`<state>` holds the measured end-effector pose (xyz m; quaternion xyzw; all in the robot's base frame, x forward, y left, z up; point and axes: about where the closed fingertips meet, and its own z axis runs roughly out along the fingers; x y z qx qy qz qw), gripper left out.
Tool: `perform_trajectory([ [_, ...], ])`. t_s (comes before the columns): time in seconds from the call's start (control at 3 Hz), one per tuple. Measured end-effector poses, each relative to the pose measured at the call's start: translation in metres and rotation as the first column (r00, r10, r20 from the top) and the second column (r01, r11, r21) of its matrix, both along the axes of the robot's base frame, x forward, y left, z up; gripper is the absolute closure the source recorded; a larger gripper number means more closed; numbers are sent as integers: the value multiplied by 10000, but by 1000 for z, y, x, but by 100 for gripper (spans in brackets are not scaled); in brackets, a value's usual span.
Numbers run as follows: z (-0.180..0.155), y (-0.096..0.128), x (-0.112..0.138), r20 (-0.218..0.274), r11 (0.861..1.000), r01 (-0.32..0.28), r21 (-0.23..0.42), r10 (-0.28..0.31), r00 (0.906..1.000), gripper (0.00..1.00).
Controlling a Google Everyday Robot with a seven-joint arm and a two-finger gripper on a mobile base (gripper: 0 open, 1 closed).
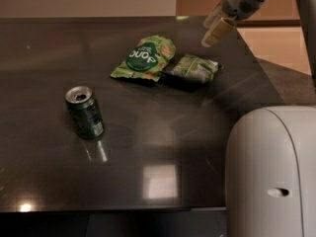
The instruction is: Move green jalapeno chip bag near green rice chip bag
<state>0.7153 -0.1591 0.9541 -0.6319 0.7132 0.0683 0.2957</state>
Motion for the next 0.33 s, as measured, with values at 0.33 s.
perform_trajectory([
  [0.33, -6, 2, 2, -98, 10000, 12, -30, -13, 10000, 0],
])
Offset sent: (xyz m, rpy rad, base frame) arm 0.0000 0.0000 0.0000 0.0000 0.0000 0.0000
